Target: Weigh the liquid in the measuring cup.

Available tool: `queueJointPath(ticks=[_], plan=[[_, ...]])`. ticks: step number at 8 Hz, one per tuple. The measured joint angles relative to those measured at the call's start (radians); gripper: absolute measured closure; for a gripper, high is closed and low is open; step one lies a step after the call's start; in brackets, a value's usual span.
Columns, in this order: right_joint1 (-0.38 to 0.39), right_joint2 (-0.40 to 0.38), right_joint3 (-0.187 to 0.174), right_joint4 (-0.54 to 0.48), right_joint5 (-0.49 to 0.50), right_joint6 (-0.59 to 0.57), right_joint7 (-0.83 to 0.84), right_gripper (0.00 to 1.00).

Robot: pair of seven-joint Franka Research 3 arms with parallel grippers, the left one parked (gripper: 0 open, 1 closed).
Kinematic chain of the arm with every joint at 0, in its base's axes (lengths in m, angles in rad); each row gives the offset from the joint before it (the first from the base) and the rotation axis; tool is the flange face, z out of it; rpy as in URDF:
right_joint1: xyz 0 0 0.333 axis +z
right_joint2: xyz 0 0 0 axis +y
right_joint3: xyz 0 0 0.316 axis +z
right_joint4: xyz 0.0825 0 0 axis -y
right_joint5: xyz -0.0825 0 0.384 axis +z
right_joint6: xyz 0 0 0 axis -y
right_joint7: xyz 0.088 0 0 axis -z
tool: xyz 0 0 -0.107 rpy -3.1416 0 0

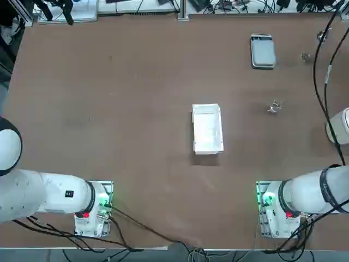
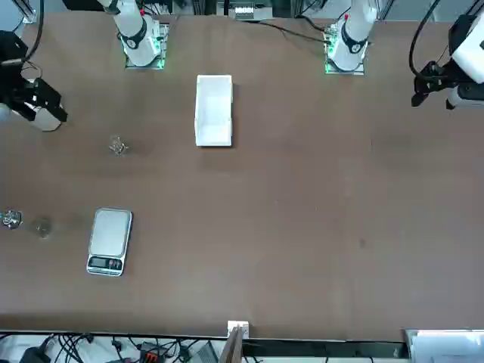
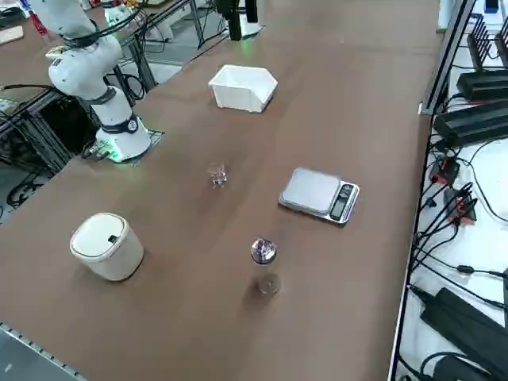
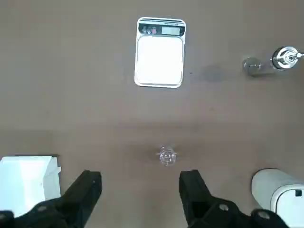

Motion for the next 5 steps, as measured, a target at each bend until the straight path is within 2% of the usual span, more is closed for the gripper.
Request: queueJointPath(ticks=[3,5], plan=[[0.003,0.002,0.001,0.000,0.000,-0.002,0.001,0.00],[0.058,0.034,0.005,-0.017,-0.028,-0.004,0.121,0.00]])
